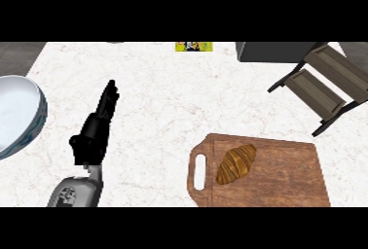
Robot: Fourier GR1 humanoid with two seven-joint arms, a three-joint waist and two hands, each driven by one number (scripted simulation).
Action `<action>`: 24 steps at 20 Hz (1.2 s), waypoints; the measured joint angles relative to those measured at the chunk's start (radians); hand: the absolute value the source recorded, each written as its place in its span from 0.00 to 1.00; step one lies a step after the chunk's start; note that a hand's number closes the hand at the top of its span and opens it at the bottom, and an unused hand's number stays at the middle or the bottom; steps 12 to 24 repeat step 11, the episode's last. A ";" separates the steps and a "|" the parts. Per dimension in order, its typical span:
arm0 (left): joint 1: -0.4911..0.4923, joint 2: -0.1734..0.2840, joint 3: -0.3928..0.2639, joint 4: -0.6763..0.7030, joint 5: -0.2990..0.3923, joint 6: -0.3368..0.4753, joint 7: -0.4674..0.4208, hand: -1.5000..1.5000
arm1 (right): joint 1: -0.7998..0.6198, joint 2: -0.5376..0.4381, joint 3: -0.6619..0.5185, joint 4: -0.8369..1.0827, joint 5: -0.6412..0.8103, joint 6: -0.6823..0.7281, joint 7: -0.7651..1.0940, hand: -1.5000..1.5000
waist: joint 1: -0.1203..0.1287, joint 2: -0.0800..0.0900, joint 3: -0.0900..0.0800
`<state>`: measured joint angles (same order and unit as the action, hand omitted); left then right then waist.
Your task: Pick the pear from the cutting board and place it in the tiered basket
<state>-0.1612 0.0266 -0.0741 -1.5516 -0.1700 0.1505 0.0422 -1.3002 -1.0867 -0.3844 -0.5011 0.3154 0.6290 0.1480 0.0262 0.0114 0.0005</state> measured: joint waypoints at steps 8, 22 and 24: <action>-0.003 -0.012 -0.007 -0.008 -0.004 0.010 0.001 0.50 | 0.090 -0.191 -0.127 0.208 -0.057 0.060 -0.069 0.00 | -0.003 0.008 0.005; -0.001 -0.011 -0.004 -0.012 -0.003 0.013 0.003 0.50 | 0.147 -0.256 -0.158 0.259 -0.074 0.112 -0.127 0.00 | -0.007 0.009 0.007; -0.001 -0.011 -0.004 -0.012 -0.003 0.013 0.003 0.50 | 0.147 -0.256 -0.158 0.259 -0.074 0.112 -0.127 0.00 | -0.007 0.009 0.007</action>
